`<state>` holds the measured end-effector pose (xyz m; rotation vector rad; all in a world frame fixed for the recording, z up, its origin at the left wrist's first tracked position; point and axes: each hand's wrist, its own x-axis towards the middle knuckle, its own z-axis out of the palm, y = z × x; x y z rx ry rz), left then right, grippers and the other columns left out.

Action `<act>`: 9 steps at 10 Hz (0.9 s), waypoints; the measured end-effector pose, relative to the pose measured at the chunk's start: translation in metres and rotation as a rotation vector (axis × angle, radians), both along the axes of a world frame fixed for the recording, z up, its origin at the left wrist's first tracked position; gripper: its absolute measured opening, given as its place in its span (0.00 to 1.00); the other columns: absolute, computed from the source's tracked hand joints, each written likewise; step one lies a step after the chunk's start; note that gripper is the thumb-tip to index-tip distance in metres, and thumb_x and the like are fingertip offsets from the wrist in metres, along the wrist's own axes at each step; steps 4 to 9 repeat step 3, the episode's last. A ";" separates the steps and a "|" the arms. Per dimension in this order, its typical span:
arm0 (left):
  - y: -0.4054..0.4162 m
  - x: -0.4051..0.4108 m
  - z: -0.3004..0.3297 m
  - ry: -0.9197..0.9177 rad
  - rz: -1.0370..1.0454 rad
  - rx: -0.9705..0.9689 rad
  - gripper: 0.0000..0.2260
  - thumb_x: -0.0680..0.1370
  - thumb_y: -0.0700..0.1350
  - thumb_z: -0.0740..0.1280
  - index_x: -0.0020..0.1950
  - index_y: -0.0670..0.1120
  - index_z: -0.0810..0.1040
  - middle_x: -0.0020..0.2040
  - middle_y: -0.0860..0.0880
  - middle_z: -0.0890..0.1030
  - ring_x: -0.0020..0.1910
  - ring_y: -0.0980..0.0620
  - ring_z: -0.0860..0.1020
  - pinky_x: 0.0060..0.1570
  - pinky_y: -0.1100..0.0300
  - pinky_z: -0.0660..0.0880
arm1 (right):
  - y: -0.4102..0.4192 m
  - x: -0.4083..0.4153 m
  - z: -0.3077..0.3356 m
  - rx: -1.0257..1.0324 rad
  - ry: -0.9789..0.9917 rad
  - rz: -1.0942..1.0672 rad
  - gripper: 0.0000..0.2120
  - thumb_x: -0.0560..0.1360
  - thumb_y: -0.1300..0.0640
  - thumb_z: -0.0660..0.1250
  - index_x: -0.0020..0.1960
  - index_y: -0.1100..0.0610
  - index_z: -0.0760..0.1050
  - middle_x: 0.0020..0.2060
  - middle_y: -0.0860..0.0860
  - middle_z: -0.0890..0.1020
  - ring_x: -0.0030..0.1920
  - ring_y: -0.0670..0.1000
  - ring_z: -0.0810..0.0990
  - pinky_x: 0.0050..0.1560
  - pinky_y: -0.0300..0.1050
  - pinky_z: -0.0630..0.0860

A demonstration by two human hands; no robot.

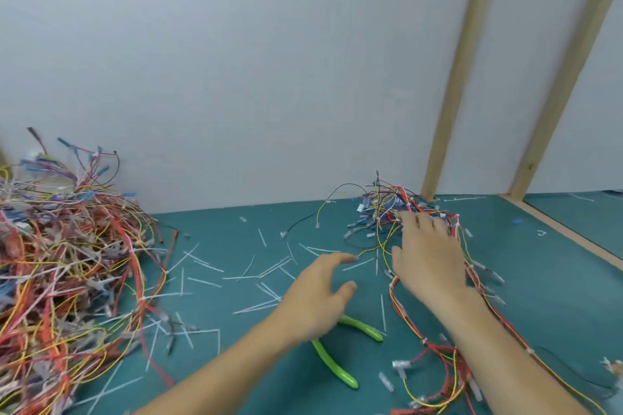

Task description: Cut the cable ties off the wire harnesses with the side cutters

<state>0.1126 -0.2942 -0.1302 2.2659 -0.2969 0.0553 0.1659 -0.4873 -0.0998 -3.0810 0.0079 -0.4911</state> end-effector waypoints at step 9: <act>0.112 -0.062 -0.019 -0.234 0.388 0.236 0.16 0.81 0.47 0.63 0.69 0.56 0.73 0.66 0.58 0.73 0.64 0.54 0.75 0.64 0.55 0.70 | 0.047 -0.028 -0.027 -0.032 0.362 -0.067 0.25 0.84 0.49 0.55 0.78 0.56 0.60 0.76 0.57 0.64 0.76 0.63 0.62 0.73 0.59 0.66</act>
